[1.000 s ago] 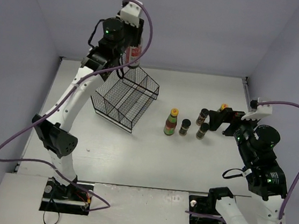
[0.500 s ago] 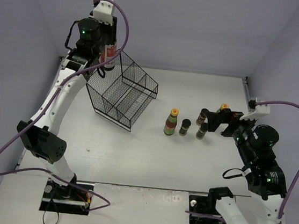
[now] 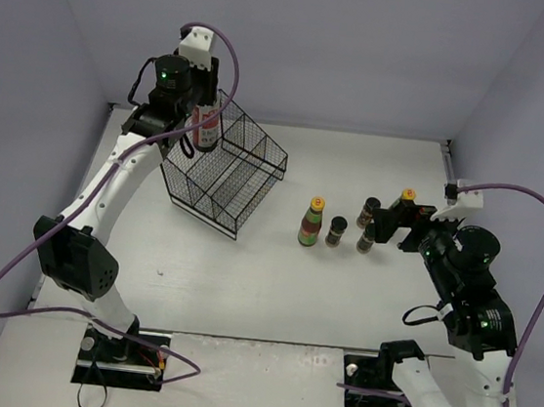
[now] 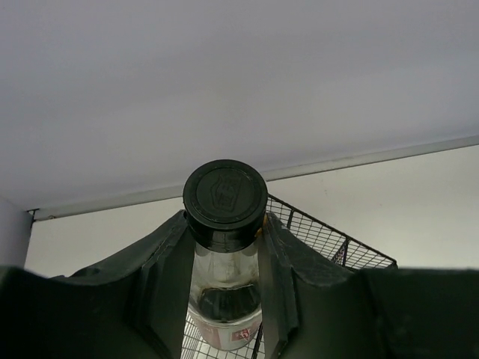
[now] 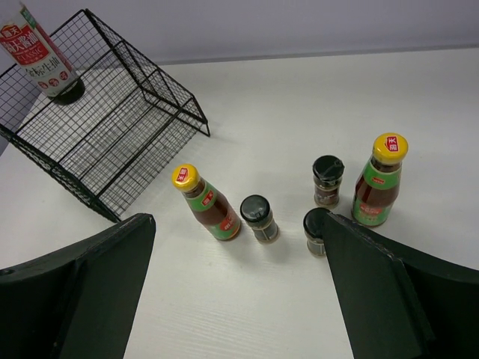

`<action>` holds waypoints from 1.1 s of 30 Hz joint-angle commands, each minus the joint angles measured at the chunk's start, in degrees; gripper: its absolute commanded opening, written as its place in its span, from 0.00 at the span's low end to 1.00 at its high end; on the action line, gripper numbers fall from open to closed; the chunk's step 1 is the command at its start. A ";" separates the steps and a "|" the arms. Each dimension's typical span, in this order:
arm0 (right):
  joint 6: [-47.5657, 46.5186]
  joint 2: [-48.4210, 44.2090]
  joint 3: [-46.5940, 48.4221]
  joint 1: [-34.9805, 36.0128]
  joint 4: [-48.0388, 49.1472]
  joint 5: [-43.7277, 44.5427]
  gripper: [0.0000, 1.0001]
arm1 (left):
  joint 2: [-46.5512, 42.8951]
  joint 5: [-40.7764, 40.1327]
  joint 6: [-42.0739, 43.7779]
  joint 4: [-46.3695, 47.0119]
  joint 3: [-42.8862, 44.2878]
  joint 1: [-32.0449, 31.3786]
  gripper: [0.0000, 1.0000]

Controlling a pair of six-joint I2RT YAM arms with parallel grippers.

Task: Organize the condiment bottles

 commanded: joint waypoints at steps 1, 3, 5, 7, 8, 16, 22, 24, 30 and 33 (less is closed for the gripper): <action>0.84 -0.28 -0.36 0.27 3.86 -1.16 1.00 | -5.49 0.35 -0.29 12.39 2.98 0.43 0.00; 1.11 -0.28 -0.71 0.27 3.86 -1.25 1.00 | -5.75 0.18 -0.64 13.17 0.70 0.60 0.00; 1.11 -0.45 -0.98 0.27 3.77 -1.42 1.00 | -5.93 0.18 -1.51 14.14 -2.01 1.04 0.00; 1.28 -0.45 -1.15 0.27 3.68 -1.51 1.00 | -6.28 0.35 -2.39 15.98 -3.96 1.48 0.00; 1.37 -0.54 -1.24 0.18 3.68 -1.60 1.00 | -6.28 0.44 -3.09 16.69 -4.92 1.92 0.00; 1.55 -0.89 -2.91 0.27 3.86 -1.86 1.00 | -7.16 1.58 -5.30 25.56 -13.71 2.97 0.00; 1.99 -1.24 -3.96 0.18 4.03 -2.30 1.00 | -8.22 2.20 -7.49 31.02 -20.04 4.29 0.05; 1.99 -1.24 -4.31 0.27 4.12 -2.39 1.00 | -8.65 2.20 -8.02 32.60 -21.45 4.56 0.08; 2.16 -1.25 -4.84 0.18 4.30 -2.74 1.00 | -9.89 4.21 -8.11 35.41 -26.29 4.73 0.24; 1.99 -1.33 -5.11 0.18 4.39 -3.00 1.00 | -10.41 4.83 -7.94 35.33 -27.52 4.65 0.35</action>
